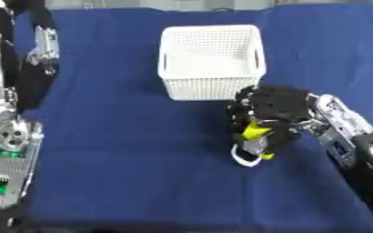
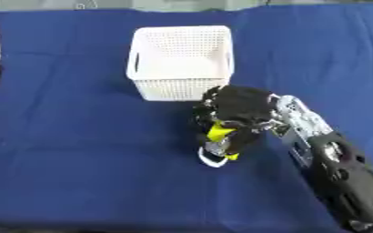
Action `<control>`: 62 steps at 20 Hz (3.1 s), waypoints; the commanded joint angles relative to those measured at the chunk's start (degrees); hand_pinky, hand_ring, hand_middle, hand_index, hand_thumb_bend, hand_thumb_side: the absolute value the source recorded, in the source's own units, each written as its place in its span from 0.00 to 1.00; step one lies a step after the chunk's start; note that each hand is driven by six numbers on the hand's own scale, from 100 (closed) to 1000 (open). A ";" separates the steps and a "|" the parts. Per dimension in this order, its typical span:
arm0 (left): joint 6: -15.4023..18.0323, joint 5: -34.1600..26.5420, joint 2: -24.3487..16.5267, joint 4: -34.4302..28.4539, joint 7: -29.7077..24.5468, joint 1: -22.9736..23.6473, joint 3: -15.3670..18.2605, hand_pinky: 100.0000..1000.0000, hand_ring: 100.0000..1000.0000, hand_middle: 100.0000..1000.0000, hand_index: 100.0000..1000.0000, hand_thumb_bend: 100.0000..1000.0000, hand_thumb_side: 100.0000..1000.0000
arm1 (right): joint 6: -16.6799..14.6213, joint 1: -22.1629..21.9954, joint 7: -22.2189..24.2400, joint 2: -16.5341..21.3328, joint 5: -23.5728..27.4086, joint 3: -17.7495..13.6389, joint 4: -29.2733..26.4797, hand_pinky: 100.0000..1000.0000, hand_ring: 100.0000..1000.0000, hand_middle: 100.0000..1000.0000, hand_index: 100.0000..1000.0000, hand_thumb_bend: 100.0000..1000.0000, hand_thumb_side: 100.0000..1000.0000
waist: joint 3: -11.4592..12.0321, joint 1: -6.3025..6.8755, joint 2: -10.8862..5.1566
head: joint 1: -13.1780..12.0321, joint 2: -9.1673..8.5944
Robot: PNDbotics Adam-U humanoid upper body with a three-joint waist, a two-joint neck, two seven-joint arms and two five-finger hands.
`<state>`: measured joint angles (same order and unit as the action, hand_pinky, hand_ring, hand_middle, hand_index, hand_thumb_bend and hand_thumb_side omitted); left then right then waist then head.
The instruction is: Pick up objects on the table and place them in the box.
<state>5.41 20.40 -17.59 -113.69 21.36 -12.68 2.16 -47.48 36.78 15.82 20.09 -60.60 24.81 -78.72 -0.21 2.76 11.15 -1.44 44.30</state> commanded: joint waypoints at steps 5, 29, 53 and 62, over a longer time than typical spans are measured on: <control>0.22 -0.02 -0.58 -0.90 0.04 -0.38 0.39 0.89 0.72 0.75 0.80 0.00 0.67 | -4.48 -0.16 4.82 0.89 -3.06 0.86 2.53 0.13 0.28 0.28 0.45 0.00 1.00 | 0.14 -0.07 -0.62 | 0.66 -0.18; 0.27 -0.12 -0.57 -0.90 0.05 -0.42 0.36 0.89 0.72 0.74 0.80 0.00 0.67 | -4.48 -0.59 11.83 0.66 5.57 3.16 2.99 0.00 0.00 0.00 0.00 0.10 0.81 | 0.47 -0.20 -0.44 | 0.72 -0.18; 0.23 -0.13 -0.57 -0.90 0.06 -0.43 0.38 0.89 0.72 0.74 0.80 0.00 0.67 | -4.48 -1.38 21.03 0.92 25.01 1.26 -0.38 0.00 0.00 0.00 0.00 0.00 0.64 | 0.25 -0.10 -0.44 | 0.81 -0.18; 0.20 -0.11 -0.54 -0.90 0.07 -0.34 0.42 0.89 0.72 0.74 0.80 0.00 0.67 | -4.48 -1.62 22.47 0.93 29.09 -0.31 -3.28 0.00 0.00 0.00 0.00 0.00 0.62 | 0.18 -0.07 -0.43 | 0.75 -0.18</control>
<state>5.42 20.21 -17.59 -113.69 21.35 -12.68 2.17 -38.56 34.83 24.74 20.18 -32.32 25.27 -80.28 0.04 2.67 11.43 -1.02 44.30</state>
